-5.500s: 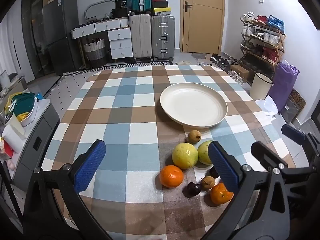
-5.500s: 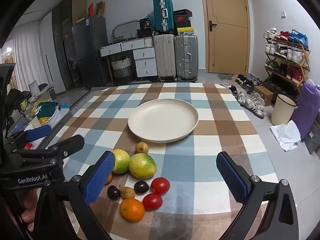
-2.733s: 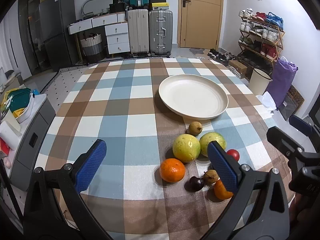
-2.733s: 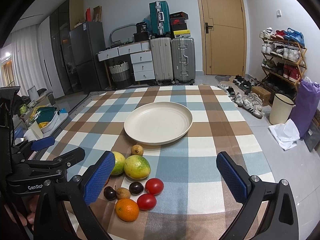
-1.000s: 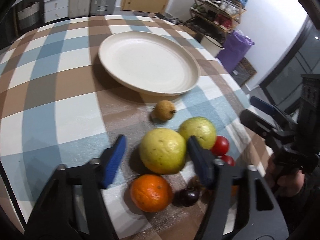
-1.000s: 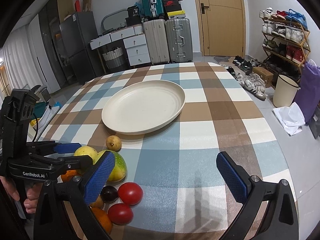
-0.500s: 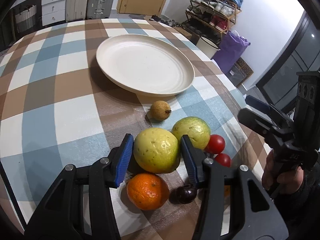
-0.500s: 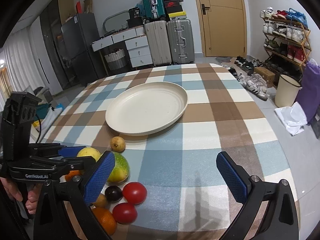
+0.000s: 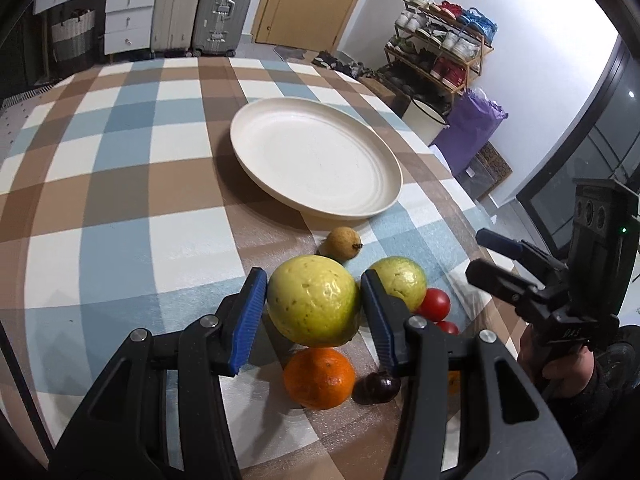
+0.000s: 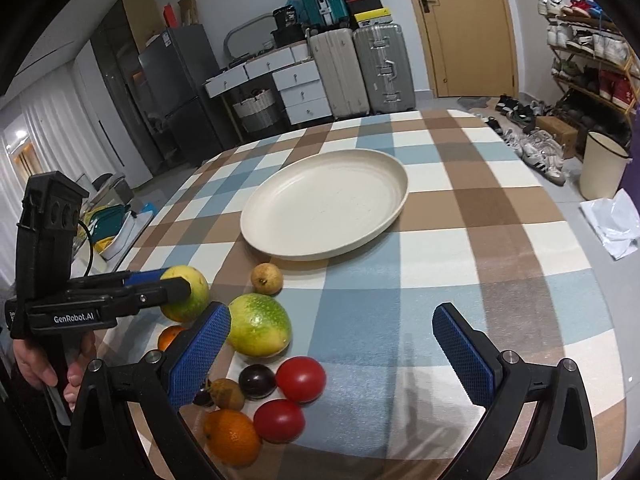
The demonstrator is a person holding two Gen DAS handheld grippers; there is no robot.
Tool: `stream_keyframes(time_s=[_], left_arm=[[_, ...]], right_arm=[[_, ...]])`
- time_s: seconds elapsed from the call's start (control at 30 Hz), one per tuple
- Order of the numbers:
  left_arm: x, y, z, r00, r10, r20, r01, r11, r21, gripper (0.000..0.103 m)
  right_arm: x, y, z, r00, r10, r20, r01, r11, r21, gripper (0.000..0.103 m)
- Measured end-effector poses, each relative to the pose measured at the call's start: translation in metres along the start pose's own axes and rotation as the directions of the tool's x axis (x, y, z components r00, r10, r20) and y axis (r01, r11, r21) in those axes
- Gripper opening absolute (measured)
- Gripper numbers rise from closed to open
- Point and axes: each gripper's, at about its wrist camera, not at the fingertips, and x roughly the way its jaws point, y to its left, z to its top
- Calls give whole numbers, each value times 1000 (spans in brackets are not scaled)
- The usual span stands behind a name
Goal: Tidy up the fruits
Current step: 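Grasp the green citrus with the right tool while the left tool holds the pomelo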
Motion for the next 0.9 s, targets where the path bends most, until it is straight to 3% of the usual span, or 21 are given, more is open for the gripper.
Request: stream_keyframes(time_s=[0.63,0.9], left_arm=[[-26,12,-3,999,32,36,-31,999,-23,46],[-32,17,-3,998,33,47,-31,999,-34,46]], right_arm=[[33,32,1,989,92,-113,-101,992,-75,102],[52,42,-1,980,89,-176,-111,987,-115,86]])
